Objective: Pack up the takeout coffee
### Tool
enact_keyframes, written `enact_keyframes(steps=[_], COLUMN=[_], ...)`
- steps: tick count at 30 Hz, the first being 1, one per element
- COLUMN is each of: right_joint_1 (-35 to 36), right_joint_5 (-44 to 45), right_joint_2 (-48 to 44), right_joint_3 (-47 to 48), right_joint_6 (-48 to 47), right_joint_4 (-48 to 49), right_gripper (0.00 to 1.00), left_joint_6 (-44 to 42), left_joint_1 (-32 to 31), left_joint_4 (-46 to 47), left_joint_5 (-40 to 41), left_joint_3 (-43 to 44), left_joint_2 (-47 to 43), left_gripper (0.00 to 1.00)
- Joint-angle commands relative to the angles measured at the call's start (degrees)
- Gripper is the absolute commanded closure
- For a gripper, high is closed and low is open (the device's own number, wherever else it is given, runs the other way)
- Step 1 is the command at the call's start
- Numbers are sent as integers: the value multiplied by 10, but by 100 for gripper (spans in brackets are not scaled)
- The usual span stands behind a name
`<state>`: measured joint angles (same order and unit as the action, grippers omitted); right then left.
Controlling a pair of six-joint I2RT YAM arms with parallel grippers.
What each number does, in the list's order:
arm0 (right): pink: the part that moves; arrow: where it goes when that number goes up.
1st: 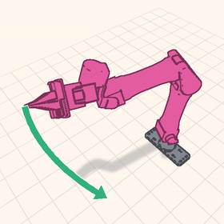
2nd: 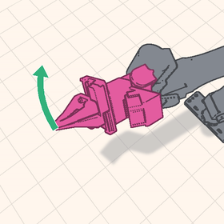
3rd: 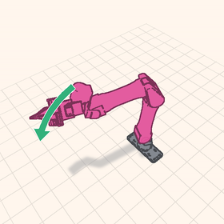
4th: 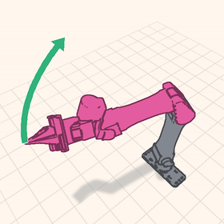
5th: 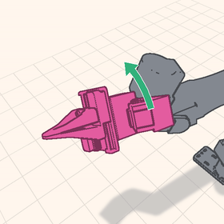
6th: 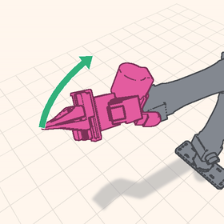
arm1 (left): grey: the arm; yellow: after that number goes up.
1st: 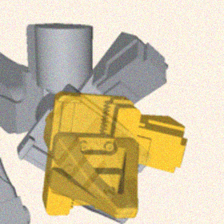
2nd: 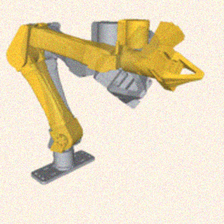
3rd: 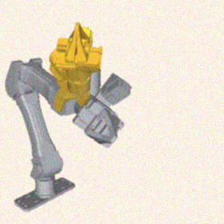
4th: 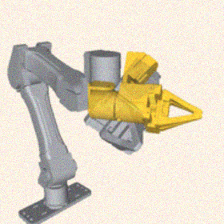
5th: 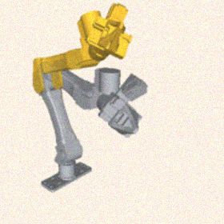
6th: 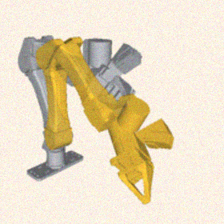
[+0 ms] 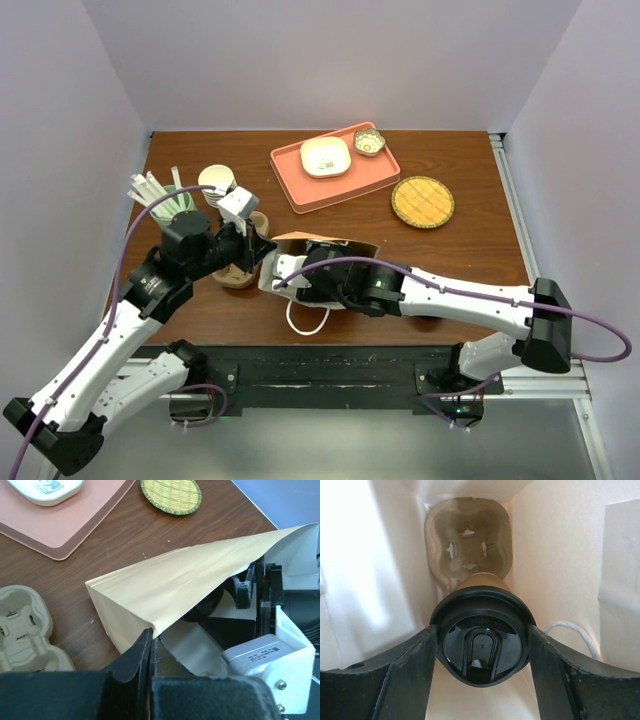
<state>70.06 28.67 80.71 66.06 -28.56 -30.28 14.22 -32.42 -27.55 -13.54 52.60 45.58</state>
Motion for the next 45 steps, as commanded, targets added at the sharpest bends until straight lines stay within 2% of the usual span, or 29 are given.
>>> enact_keyframes(steps=[1, 4, 6, 9, 10, 12, 17, 23, 25, 26, 27, 29, 30, 31, 38, 45], right_joint_1=[-4, -4, -4, -5, -5, -4, -4, -3, -4, -4, -4, -3, -3, -4, -4, -4], right_joint_5=[-13, -35, -46, -54, -55, -62, -73, -81, -85, -86, -85, -80, -79, -78, -82, -83], right_joint_2=[-20, -32, -39, -39, -40, -46, -60, -99, -106, -111, -112, -116, -117, -119, -125, -96], right_joint_3=[29, 0, -10, -7, -8, -13, -29, -63, -69, -70, -70, -70, -67, -66, -58, 2], right_joint_6=[-16, -28, -35, -42, -45, -45, -55, -65, -68, -69, -70, -73, -74, -75, -90, -120], right_joint_4=[-17, -10, 1, -4, -5, -5, 5, 8, 6, 1, -2, -7, -9, -12, -28, -60], right_gripper=[50, 50, 50, 50, 50, 50, 50, 50, 50, 50, 50, 50, 50, 50, 50, 50], left_joint_6=[-17, -16, -5, 2, -1, -2, -30, -21, -16, -13, -9, 8, 12, 21, 42, 6], left_joint_1=[-4, -4, -4, -4, -4, -4, -4, -4, -4, -4, -4, -5, -7, -10, -21, -40], left_joint_4=[4, 16, 18, -2, -18, -33, -74, -85, -85, -83, -80, -66, -49, -41, -8, -10], left_joint_5=[39, 9, -24, -15, -11, -3, -20, -55, -65, -67, -73, -84, -90, -90, -31, 68], left_joint_3=[11, 31, 39, 44, 51, 58, 89, 96, 93, 93, 94, 87, 81, 67, 44, 39], left_joint_2=[6, 13, 18, 11, 8, 9, 43, 79, 91, 94, 96, 87, 80, 64, 16, 12], left_gripper=[100, 99, 93, 71, 55, 43, 39, 51, 60, 65, 78, 88, 96, 99, 100, 100])
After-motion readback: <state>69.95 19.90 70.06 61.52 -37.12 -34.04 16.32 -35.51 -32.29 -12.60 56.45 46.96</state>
